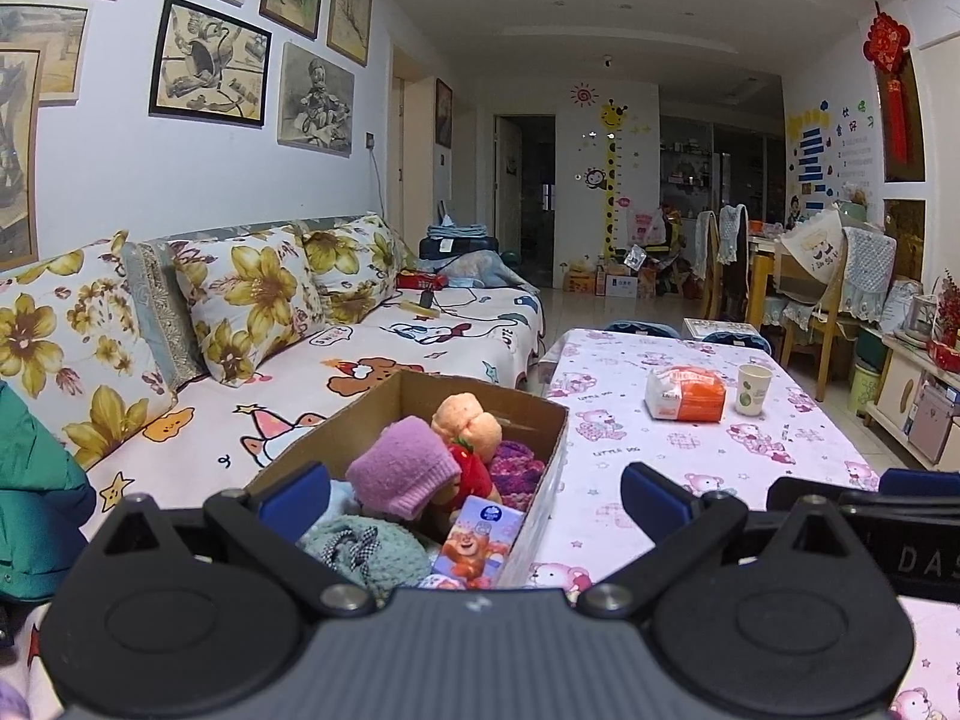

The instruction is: Organize soft objects

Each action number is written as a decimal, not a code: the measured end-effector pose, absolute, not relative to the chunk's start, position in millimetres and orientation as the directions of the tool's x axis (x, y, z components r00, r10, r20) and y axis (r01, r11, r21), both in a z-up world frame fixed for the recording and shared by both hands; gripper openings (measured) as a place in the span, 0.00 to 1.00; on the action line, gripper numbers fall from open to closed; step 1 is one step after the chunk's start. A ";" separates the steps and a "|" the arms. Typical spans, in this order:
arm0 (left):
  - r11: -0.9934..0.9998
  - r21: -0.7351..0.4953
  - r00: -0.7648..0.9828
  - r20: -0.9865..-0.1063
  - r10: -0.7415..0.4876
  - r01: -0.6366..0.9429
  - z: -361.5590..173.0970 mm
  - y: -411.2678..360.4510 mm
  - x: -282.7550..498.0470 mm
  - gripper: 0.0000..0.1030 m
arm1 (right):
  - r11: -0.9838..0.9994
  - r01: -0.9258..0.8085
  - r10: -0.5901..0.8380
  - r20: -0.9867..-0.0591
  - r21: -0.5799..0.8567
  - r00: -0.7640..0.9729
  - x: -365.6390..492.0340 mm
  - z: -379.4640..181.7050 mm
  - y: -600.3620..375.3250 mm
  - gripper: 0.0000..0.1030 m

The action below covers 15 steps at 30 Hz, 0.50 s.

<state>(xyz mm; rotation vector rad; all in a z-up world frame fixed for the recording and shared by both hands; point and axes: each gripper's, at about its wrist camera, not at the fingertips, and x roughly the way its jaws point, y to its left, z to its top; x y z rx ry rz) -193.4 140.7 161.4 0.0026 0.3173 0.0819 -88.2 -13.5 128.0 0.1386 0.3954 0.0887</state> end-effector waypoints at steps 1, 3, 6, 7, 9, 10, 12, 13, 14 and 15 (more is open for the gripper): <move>0.997 0.014 0.947 -0.311 0.081 -0.081 161.3 140.4 -192.9 0.99 | 0.987 -0.060 0.113 -0.377 0.150 0.919 -87.7 127.5 -13.7 1.00; 0.997 0.009 0.947 -0.312 0.081 -0.082 160.0 140.7 -192.5 0.99 | 0.987 -0.060 0.113 -0.377 0.150 0.919 -86.8 126.7 -14.0 1.00; 0.997 0.010 0.946 -0.314 0.080 -0.081 157.3 139.2 -191.1 0.99 | 0.987 -0.060 0.113 -0.379 0.149 0.918 -87.3 124.1 -13.6 1.00; 0.997 0.010 0.946 -0.315 0.080 -0.081 156.4 139.6 -190.9 0.99 | 0.987 -0.060 0.114 -0.381 0.151 0.918 -86.9 123.2 -13.9 1.00; 0.997 0.009 0.944 -0.321 0.079 -0.080 154.4 139.6 -189.0 0.99 | 0.986 -0.059 0.115 -0.385 0.154 0.916 -86.2 121.6 -14.1 1.00; 0.997 0.010 0.943 -0.323 0.078 -0.079 153.4 139.2 -187.9 0.99 | 0.986 -0.059 0.115 -0.388 0.154 0.915 -85.6 120.9 -14.2 1.00; 0.997 0.011 0.942 -0.328 0.077 -0.078 151.4 138.8 -186.2 0.99 | 0.986 -0.058 0.117 -0.392 0.158 0.912 -84.4 119.5 -14.7 1.00; 0.997 0.013 0.941 -0.329 0.078 -0.078 150.3 138.4 -185.5 0.99 | 0.986 -0.057 0.117 -0.394 0.160 0.912 -84.0 118.7 -14.9 1.00; 0.997 0.018 0.941 -0.329 0.080 -0.078 149.1 137.6 -185.2 0.99 | 0.985 -0.056 0.116 -0.396 0.161 0.911 -83.6 117.8 -15.0 1.00; 0.997 0.023 0.941 -0.328 0.081 -0.078 148.0 136.4 -184.3 0.99 | 0.985 -0.055 0.116 -0.398 0.162 0.910 -83.2 116.8 -15.1 1.00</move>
